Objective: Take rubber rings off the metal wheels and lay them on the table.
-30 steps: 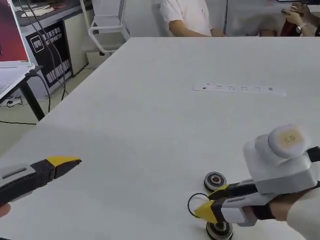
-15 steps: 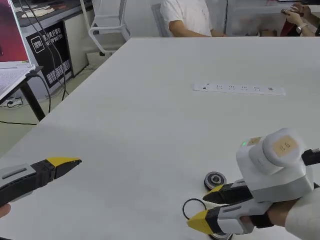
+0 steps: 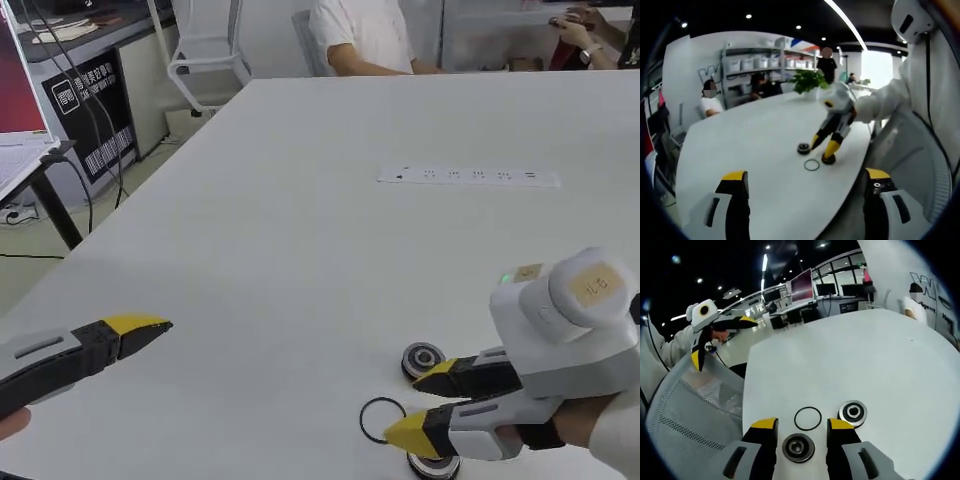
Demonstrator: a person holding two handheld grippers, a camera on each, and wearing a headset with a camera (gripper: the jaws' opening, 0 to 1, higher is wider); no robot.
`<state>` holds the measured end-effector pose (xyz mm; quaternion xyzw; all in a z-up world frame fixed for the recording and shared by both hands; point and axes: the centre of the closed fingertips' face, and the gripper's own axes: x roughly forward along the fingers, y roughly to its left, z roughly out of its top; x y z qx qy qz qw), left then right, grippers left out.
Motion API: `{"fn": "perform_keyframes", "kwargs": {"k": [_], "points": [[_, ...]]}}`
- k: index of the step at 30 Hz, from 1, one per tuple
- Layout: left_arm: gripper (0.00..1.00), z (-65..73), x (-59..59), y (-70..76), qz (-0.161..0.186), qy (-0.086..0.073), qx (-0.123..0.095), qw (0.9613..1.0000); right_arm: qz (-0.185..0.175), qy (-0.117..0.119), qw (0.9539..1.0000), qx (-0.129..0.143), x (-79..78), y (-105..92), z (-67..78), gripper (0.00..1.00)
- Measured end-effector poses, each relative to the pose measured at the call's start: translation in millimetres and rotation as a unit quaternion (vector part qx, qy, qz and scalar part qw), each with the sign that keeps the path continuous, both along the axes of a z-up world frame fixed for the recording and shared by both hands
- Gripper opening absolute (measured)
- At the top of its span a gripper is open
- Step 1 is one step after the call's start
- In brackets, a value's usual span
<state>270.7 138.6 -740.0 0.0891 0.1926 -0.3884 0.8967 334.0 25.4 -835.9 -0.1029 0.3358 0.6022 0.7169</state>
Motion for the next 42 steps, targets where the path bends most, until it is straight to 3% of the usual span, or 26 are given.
{"fn": "perform_keyframes", "kwargs": {"k": [10,20,25,30,33,35,40,42], "points": [[0.93,11.1,15.3,-20.3,-0.039,-0.01,0.011,0.9991,-0.018,-0.012,0.9994,0.026,-2.1,-33.1,11.7,0.35],[0.81,14.5,27.6,-51.1,-0.086,-0.011,0.024,0.996,-0.034,-0.001,0.9985,0.042,-9.7,-52.6,3.3,0.34],[0.72,16.3,33.4,-68.4,-0.112,-0.023,0.028,0.993,-0.035,0.008,0.998,0.051,-14.5,-52.3,0.0,0.34],[0.68,12.5,39.8,-86.5,-0.139,-0.025,0.037,0.9894,-0.035,0.015,0.9979,0.053,-19.8,-49.8,-7.5,0.34],[0.64,11.2,44.6,-95.6,-0.143,-0.026,0.028,0.989,-0.037,0.017,0.9976,0.056,-20.8,-48.2,-9.3,0.33],[0.61,6.9,46.8,-103.1,-0.147,-0.025,0.02,0.9886,-0.036,0.019,0.9976,0.055,-21.9,-47.5,-11.6,0.33],[0.58,-10.3,48.7,-121.1,-0.158,-0.016,0.03,0.9869,-0.036,0.019,0.9978,0.053,-23.7,-47.5,-14.4,0.32],[0.56,-15.7,45.8,-127.7,-0.172,-0.014,0.036,0.9843,-0.036,0.018,0.9977,0.055,-24.5,-46.8,-14.4,0.32]]}}
